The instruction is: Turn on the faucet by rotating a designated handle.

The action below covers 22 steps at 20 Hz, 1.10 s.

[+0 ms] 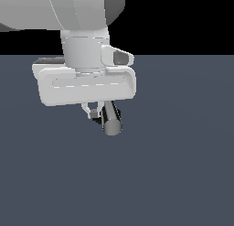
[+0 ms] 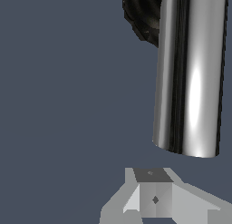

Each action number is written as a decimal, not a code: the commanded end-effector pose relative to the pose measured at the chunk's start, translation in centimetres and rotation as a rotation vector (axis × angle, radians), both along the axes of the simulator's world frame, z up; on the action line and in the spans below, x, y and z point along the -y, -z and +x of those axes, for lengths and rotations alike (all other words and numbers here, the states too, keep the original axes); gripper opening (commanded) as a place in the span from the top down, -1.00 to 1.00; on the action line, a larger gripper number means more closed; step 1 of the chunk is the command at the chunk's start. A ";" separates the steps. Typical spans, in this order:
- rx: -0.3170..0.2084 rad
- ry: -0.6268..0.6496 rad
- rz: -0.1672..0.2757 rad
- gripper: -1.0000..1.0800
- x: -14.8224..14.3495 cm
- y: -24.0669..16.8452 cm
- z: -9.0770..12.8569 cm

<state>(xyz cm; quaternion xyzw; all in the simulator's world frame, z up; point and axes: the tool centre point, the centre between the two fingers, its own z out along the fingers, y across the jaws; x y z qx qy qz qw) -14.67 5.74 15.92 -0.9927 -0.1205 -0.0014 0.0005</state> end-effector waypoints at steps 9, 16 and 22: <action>-0.002 -0.022 0.000 1.00 -0.7 4.1 1.5; -0.002 -0.025 -0.001 1.00 -0.7 4.7 1.7; -0.003 -0.025 -0.001 1.00 0.7 4.8 2.2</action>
